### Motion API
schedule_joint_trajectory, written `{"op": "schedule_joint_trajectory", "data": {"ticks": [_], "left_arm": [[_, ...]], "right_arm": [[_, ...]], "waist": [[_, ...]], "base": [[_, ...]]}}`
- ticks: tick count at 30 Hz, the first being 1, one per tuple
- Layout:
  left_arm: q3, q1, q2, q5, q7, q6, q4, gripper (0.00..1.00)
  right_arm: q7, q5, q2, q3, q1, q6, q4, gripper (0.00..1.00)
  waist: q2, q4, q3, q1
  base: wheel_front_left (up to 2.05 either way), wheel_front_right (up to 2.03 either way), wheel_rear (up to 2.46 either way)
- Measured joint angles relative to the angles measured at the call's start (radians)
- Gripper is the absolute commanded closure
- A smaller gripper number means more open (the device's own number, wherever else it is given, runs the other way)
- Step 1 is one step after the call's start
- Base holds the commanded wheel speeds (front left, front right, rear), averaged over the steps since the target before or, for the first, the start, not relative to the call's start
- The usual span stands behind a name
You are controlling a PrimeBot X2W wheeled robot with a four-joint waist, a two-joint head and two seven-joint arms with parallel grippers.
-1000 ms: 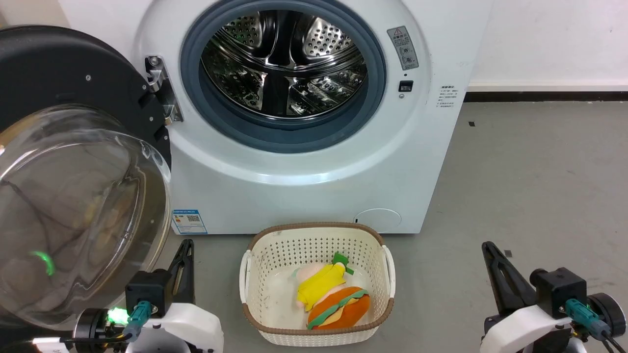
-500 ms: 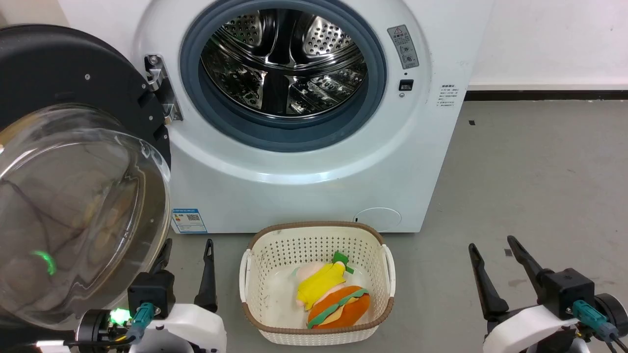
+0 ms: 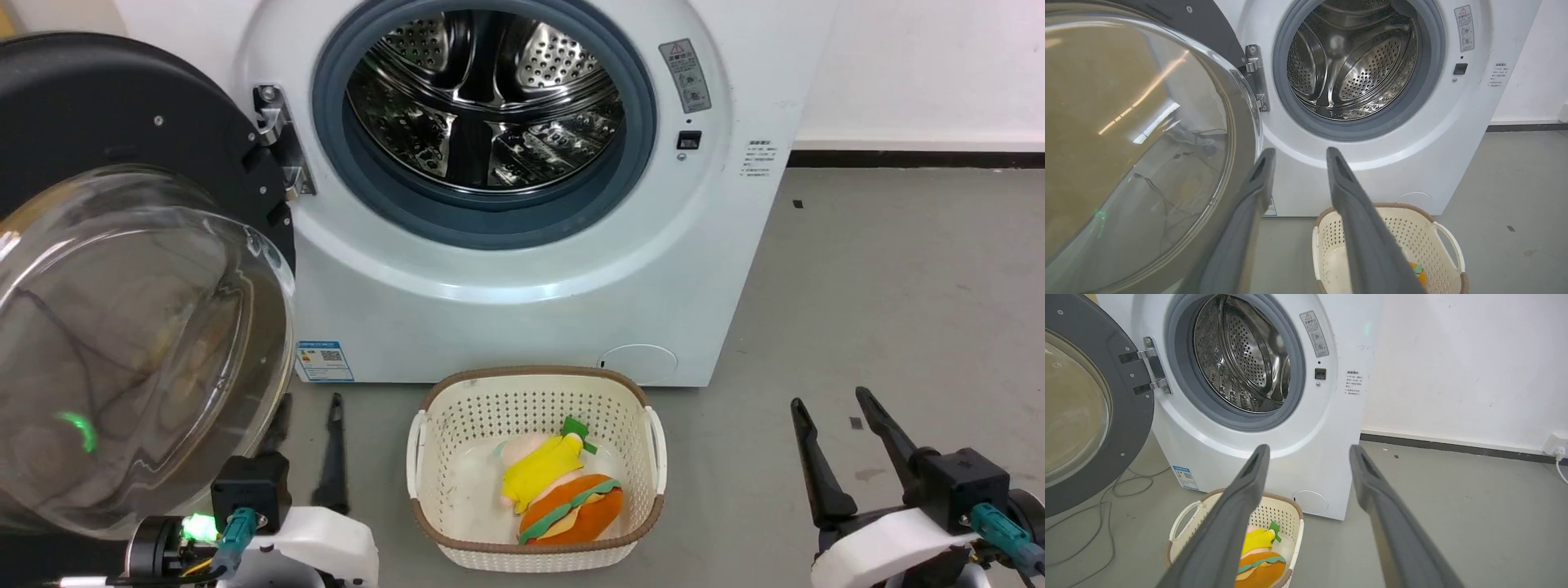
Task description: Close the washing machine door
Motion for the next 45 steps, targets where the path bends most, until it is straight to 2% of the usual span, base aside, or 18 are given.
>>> {"op": "schedule_joint_trajectory", "data": {"ticks": [14, 25, 33, 45], "left_arm": [[0.005, -0.005, 0.000, -0.018, -0.031, 0.024, -0.046, 1.00], [0.056, -0.023, 0.000, -0.056, -0.053, 0.030, -0.123, 1.00], [0.134, -0.059, -0.001, -0.099, -0.071, -0.003, -0.200, 1.00], [0.379, -0.217, 0.001, -0.282, -0.094, -0.119, -0.207, 1.00]], "right_arm": [[-0.030, 0.021, 0.000, -0.015, 0.000, 0.000, -0.007, 0.00], [-0.056, 0.035, 0.000, -0.034, 0.000, 0.000, -0.010, 0.00], [-0.073, 0.039, 0.000, -0.044, 0.000, 0.000, -0.007, 0.00], [-0.096, 0.047, 0.000, -0.064, -0.006, 0.000, -0.004, 0.00]], "waist": [[-0.0001, 0.069, 0.011, 0.0000], [0.0000, 0.151, 0.034, 0.0000], [0.0000, 0.199, 0.057, 0.0001], [0.0000, 0.262, 0.105, 0.0001]], "base": [[0.00, 0.00, 0.00], [0.00, 0.00, 0.00], [0.00, 0.00, 0.00], [0.00, 0.00, 0.00]]}}
